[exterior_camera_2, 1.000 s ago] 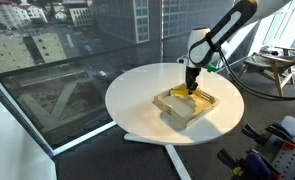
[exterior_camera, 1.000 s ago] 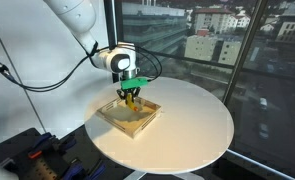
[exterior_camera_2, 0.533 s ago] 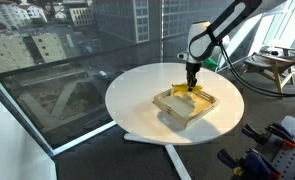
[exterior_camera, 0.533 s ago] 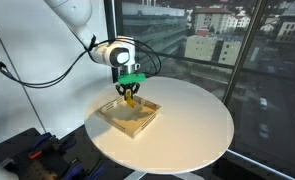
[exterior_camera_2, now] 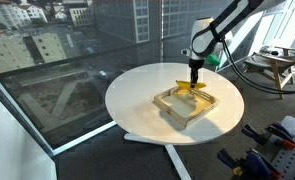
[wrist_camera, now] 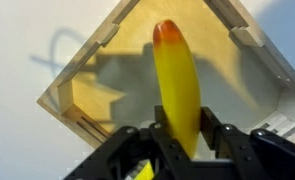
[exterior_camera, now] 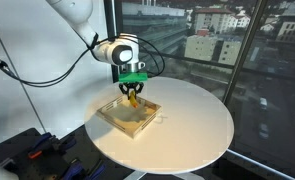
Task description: Remove the banana from the crate
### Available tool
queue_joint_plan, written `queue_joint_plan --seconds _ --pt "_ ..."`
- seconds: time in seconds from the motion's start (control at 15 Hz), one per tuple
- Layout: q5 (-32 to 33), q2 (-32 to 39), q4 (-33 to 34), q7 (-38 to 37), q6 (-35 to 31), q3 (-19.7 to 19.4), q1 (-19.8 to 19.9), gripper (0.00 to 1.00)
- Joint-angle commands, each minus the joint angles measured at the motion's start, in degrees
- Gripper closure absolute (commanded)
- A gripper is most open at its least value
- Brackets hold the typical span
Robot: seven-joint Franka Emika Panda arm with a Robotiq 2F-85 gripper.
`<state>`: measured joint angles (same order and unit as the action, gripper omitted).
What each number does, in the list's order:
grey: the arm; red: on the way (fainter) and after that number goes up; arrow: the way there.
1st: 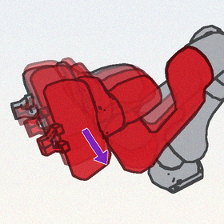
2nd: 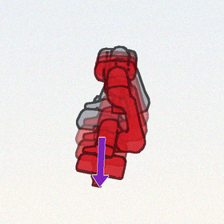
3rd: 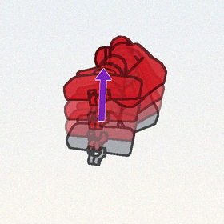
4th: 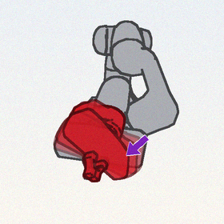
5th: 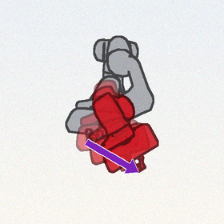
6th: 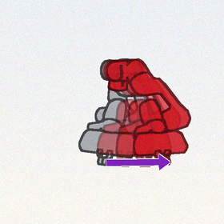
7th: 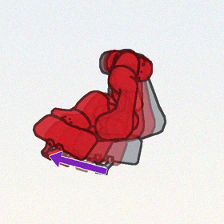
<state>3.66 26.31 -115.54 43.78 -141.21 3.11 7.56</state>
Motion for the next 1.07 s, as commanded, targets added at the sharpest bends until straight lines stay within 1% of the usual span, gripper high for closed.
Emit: queue_joint_plan --seconds 0.0,0.47,1.0 --pt "-1.2 -1.6 0.5 -2.3 2.3 -0.7 1.3 0.86" --pt "-2.9 -1.8 1.9 -5.2 4.2 -2.8 3.7 0.86" --pt "-2.9 -2.2 3.0 -7.9 4.4 -5.1 6.1 0.86"
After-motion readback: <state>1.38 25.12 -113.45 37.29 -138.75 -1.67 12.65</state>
